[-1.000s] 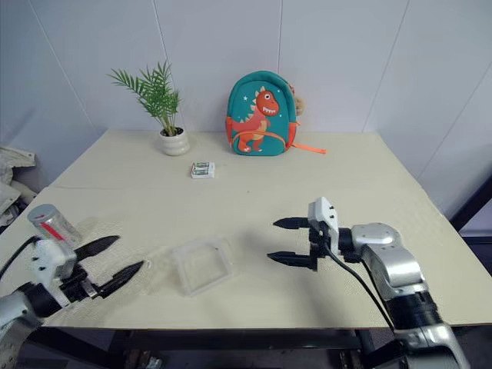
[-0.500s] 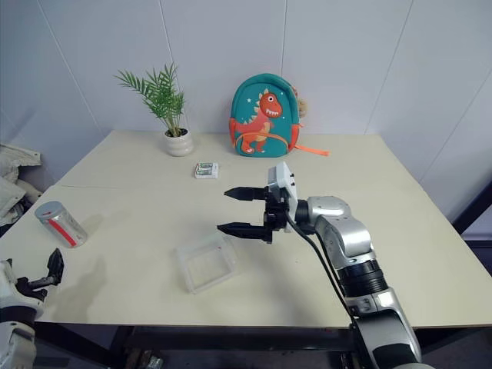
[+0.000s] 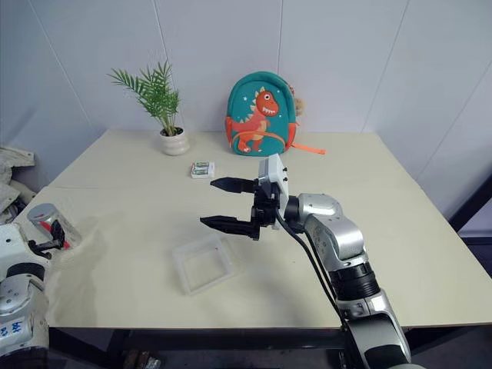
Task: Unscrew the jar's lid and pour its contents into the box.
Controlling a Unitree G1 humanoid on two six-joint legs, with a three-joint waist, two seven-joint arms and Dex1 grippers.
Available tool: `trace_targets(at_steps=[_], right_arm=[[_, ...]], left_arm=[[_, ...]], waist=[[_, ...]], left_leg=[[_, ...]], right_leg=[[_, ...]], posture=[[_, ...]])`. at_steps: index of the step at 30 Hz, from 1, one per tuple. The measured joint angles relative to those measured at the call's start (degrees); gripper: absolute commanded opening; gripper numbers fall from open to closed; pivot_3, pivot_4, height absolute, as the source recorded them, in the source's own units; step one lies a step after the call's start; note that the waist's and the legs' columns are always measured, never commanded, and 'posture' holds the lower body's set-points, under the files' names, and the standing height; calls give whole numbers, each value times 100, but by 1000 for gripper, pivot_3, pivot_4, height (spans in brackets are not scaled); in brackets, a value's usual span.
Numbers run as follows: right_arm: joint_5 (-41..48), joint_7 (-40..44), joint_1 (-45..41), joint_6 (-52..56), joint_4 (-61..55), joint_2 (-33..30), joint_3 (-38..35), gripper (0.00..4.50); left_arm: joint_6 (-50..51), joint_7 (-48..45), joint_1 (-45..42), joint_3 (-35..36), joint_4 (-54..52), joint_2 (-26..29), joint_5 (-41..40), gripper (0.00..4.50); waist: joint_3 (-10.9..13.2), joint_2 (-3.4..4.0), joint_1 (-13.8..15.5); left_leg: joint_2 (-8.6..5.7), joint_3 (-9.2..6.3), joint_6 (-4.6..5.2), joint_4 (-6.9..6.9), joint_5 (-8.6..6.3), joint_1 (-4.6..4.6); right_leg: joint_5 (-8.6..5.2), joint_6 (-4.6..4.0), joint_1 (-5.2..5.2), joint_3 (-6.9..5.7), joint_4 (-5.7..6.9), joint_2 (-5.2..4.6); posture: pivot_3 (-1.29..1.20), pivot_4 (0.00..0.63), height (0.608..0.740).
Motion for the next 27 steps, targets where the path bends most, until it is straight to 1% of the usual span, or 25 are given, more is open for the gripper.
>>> trace_targets(at_steps=[10, 19, 22, 27], right_arm=[[75, -219, 8, 57, -161, -2, -17, 4500], [151, -370, 110, 125, -313, -13, -28, 4500], [153, -413, 147, 126, -313, -14, -29, 4500], [160, -422, 150, 125, -315, -14, -29, 4500]], left_arm=[[-480, -174, -663, -321, 1488, 393, 42, 4470], [-925, -129, -1083, -580, 2425, 499, 183, 4470], [-1053, -109, -1207, -580, 2675, 499, 173, 3887], [-1203, -98, -1385, -577, 3032, 499, 134, 2264]], waist=[[0, 0, -5], [0, 0, -3], [0, 0, -4], [0, -1, -2]], left_leg=[[0, 1, 0, -1, -1, -1], [0, 1, 0, -2, -1, -1], [0, 2, 0, -3, -1, -2], [0, 2, 0, -2, -1, -2]], right_leg=[[1, 1, -1, -1, 0, 0], [2, 3, -1, -3, 0, -1], [2, 3, -2, -3, 0, -1], [3, 5, -2, -3, -1, -1]], posture=[[0, 150, 740], [0, 150, 740], [0, 150, 740], [0, 150, 740]])
